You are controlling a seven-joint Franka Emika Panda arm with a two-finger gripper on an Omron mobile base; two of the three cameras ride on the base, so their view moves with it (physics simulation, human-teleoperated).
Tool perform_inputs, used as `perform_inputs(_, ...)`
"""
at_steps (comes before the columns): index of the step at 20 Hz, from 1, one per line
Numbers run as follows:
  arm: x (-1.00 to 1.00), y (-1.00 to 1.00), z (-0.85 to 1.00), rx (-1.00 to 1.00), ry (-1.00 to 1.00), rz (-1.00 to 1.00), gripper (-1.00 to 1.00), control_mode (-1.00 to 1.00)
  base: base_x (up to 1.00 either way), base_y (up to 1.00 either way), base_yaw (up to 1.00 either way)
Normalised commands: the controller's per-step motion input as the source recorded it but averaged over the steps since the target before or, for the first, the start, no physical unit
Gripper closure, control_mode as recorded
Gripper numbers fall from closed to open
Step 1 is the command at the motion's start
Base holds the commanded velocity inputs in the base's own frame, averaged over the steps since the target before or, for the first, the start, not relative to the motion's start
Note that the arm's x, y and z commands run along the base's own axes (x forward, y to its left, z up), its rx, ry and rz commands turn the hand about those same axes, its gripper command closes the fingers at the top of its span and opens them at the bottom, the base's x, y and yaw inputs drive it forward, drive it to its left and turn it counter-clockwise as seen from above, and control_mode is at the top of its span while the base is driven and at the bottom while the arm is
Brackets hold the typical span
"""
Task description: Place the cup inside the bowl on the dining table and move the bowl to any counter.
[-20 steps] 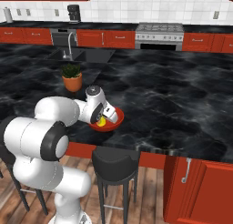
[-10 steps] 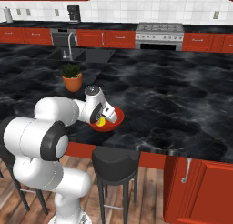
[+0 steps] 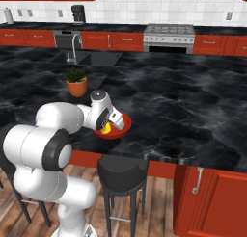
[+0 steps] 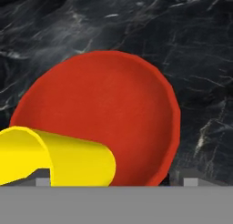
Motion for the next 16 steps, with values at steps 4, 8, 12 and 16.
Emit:
perform_inputs(4,0.02,-0.25,0.22,0.0,0.0,0.0,-1.0,-1.0,0.0,0.0,0.0)
perform_inputs(8,0.06,-0.2,0.35,0.04,0.0,0.0,-1.0,-1.0,0.0,0.0,0.0)
perform_inputs(12,0.01,-0.07,0.29,0.02,0.0,0.0,-1.0,-1.0,0.0,0.0,0.0)
perform_inputs(16,0.0,-0.01,0.27,0.01,0.0,0.0,-1.0,-1.0,0.0,0.0,0.0)
